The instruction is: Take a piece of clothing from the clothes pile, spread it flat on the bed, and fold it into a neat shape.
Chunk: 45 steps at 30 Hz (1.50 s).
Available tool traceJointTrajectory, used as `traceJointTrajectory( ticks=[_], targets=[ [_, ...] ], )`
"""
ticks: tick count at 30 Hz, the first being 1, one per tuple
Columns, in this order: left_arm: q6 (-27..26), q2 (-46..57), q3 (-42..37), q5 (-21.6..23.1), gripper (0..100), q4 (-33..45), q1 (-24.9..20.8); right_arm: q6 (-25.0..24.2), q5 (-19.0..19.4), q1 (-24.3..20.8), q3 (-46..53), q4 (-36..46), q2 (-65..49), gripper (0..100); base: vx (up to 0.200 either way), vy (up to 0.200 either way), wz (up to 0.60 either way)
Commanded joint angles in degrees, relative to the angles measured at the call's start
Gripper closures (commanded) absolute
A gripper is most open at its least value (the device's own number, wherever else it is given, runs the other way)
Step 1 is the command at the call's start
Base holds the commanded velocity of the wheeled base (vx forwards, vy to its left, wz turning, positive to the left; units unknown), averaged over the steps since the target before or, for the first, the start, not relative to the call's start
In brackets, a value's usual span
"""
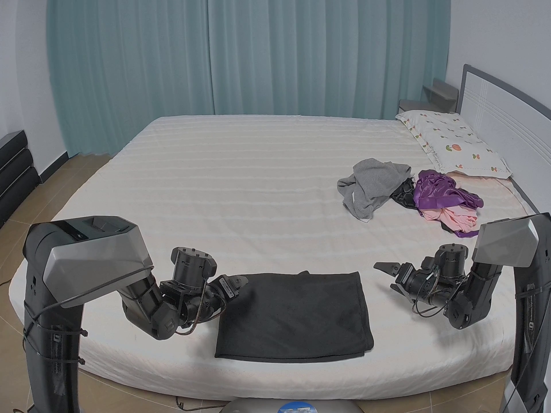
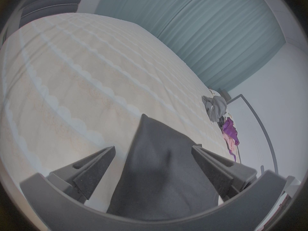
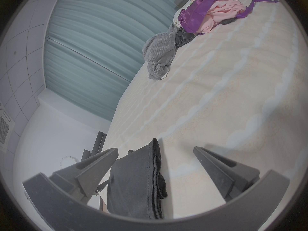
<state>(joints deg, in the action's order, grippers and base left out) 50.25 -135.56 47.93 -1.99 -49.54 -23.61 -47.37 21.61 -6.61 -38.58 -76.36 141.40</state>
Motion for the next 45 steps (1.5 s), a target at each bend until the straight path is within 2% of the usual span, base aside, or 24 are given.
traceJointTrajectory(
  ticks=[1, 7, 21, 22, 45],
  targets=[
    [-0.5, -0.06, -0.65, 0.14, 0, -0.03, -0.29, 0.0, 0.01, 0.02, 0.0, -0.02, 0.11, 0, 0.0, 0.0, 0.0],
    [-2.7, 0.03, -2.23, 0.23, 0, -0.03, -1.35, 0.0, 0.01, -0.07, 0.0, -0.02, 0.11, 0, 0.0, 0.0, 0.0],
    [-4.19, -0.76, -2.67, -0.39, 0, -0.12, -2.58, 0.0, -0.08, -0.16, 0.09, -0.1, 0.19, 0, 0.0, 0.0, 0.0],
    [-4.19, -0.76, -2.67, -0.39, 100, -0.12, -2.58, 0.09, -0.08, -0.16, 0.09, -0.1, 0.19, 0, 0.0, 0.0, 0.0],
    [-3.76, -0.67, -3.02, -0.74, 100, -0.47, -2.49, 0.09, -0.08, -0.16, 0.0, -0.1, 0.19, 0, 0.0, 0.0, 0.0]
  ],
)
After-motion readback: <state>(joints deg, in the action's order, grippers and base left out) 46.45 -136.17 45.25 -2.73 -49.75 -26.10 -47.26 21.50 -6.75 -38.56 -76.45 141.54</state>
